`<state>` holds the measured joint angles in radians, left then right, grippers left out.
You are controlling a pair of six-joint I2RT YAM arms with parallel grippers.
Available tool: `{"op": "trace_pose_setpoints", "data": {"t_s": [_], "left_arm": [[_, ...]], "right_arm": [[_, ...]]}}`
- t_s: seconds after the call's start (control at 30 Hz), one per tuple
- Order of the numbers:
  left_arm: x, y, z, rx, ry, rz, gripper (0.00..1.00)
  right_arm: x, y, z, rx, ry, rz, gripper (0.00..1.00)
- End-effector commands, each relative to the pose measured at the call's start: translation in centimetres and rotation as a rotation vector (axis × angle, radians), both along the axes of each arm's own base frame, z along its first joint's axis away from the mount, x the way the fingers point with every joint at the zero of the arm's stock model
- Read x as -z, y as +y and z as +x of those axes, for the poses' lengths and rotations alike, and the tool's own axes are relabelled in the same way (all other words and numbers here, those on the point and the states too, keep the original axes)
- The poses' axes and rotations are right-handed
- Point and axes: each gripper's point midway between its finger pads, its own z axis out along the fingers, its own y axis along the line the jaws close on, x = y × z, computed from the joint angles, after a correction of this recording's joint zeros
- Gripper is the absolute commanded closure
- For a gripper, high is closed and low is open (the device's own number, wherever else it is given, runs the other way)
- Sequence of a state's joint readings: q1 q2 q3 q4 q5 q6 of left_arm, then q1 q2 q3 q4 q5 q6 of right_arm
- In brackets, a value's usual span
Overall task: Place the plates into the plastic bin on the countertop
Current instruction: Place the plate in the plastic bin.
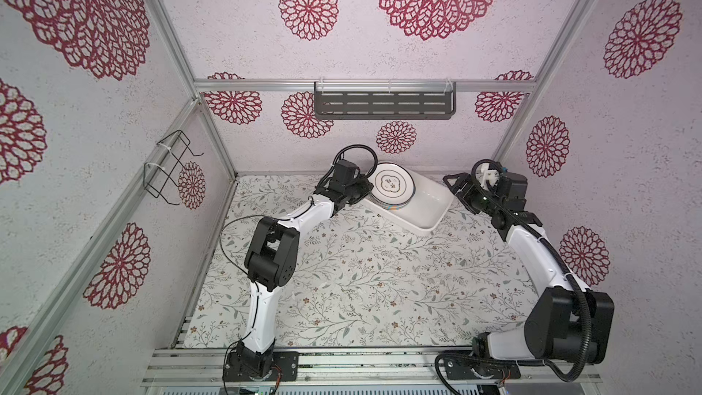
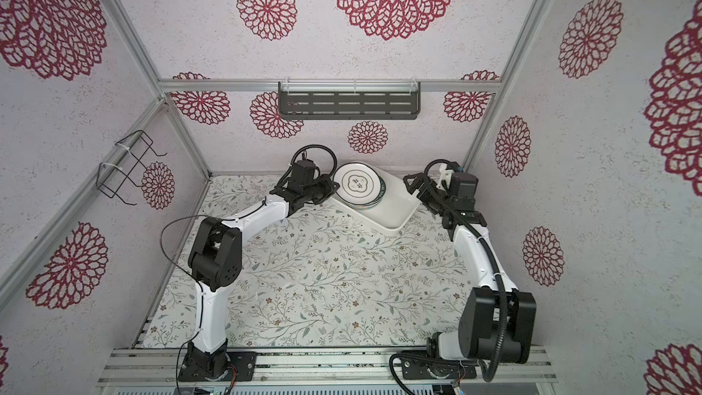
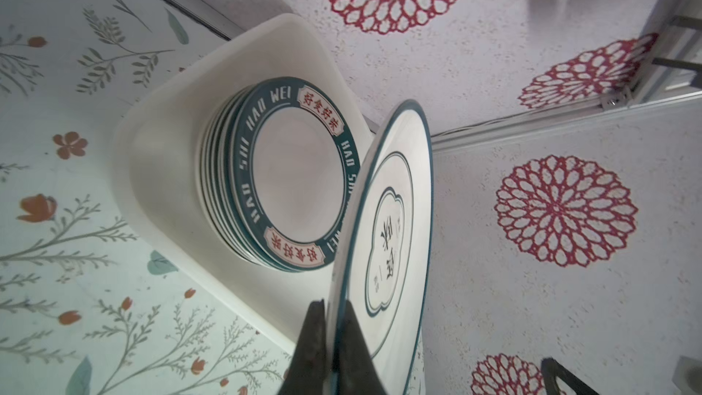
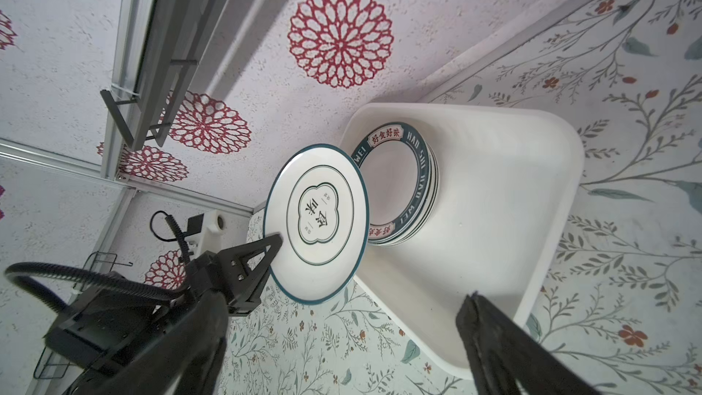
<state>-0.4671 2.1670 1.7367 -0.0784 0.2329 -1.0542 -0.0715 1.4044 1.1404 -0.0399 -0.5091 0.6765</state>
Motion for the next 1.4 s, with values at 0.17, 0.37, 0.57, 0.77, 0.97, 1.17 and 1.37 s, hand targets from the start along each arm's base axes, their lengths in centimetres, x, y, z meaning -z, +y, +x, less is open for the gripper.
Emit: {"op": "trace_pose_setpoints", "data": {"t_s": [0.17, 0.37, 0.57, 0.77, 0.97, 1.17, 1.37], "left_arm": [[0.5, 1.0, 4.6, -0.093, 0.007, -0.159, 0.94], [2.6, 1.4, 6.0, -0.154, 0.045, -0.172, 0.94], [4.0, 1.6, 6.5, -0.191, 0.068, -0.171, 0.94], [4.0, 0.7, 6.9, -0.183, 0.062, -0.173, 0.94], [5.5, 0.0, 7.1, -0.185, 0.096, -0.195, 0.93], [5.6, -1.8, 7.0, -0.139, 0.096, -0.190, 0.92], [7.4, -2.9, 6.4, -0.135, 0.146, -0.187, 0.91]], "right_arm": [[-0.5, -2.0, 0.6, 0.057, -0.017, -0.050, 0.01], [-0.1, -3.2, 0.3, 0.103, -0.004, -0.048, 0.01], [0.5, -3.7, 0.5, 0.120, 0.014, -0.041, 0.01], [0.7, -4.1, 1.3, 0.122, 0.026, -0.035, 0.01], [1.2, -4.2, 1.5, 0.125, 0.036, -0.034, 0.01], [1.9, -4.5, 1.5, 0.133, 0.059, -0.032, 0.01], [2.3, -4.7, 1.5, 0.138, 0.069, -0.031, 0.01]]}}
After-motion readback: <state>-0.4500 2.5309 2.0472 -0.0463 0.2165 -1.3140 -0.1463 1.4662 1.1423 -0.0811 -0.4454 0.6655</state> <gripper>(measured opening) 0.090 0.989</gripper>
